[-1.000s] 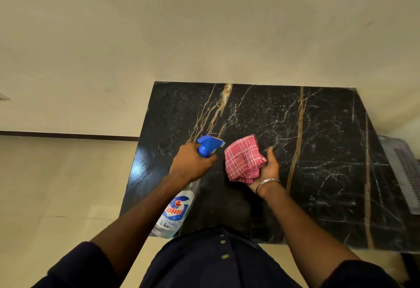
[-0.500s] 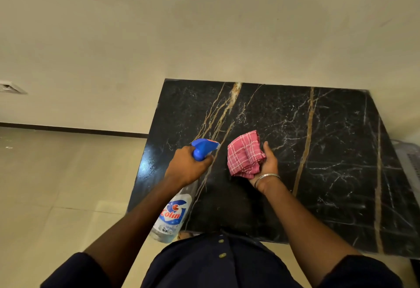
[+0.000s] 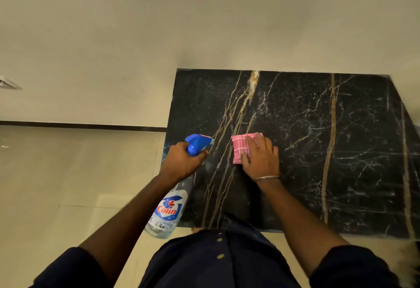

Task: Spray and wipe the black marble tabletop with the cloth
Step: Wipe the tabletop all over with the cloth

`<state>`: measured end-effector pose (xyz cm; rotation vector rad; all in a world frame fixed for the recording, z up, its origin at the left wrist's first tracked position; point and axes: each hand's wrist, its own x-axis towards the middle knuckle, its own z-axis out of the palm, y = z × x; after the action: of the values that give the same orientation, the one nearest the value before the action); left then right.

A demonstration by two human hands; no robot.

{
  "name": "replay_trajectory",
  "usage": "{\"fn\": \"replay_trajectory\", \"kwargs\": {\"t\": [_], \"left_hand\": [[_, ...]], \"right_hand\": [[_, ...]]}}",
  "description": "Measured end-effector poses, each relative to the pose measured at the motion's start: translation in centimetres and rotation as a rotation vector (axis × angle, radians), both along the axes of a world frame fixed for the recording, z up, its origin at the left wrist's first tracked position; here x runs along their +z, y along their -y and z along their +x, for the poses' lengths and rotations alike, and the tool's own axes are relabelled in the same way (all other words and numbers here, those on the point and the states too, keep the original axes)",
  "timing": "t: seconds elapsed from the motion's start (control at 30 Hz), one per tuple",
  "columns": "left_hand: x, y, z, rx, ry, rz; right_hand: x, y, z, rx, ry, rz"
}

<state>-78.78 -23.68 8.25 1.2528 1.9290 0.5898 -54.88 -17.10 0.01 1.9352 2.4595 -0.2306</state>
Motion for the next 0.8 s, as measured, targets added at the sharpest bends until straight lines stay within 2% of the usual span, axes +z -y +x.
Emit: {"fn": "replay_trajectory", "kwargs": {"t": [0.13,0.27,0.33,0.43,0.6,0.8], "left_hand": [[-0.5,0.4,-1.9,0.0,0.018,-0.008],[-0.7,0.6,-2.9,0.024,-0.009,-0.008],[-0.7,0.5,-3.2,0.036,-0.031,-0.011],[-0.3,0.3,-3.6,0.076,-0.055,0.004],[-0.5,-0.1,-4.6,0.098,-0.033,-0.015],[-1.0,-0.2,-6.4,0.129,-0.017,-0.003]], "right_hand": [[-2.4,-1.1,-0.9,0.018,0.052,-0.219],[-3.1,0.9,-5.4,-0.024,0.02,-0.164],[-3.2,2.2,-8.9,0.023,-0.036,-0.171],[-3.5,3.6,-13.5,0.142,-0.004,-0.193],[-3.5,3.1,-11.9,0.278,-0.02,-0.16],[-3.9,0.0,-4.8,-0.197,-0.038,-0.096]]}}
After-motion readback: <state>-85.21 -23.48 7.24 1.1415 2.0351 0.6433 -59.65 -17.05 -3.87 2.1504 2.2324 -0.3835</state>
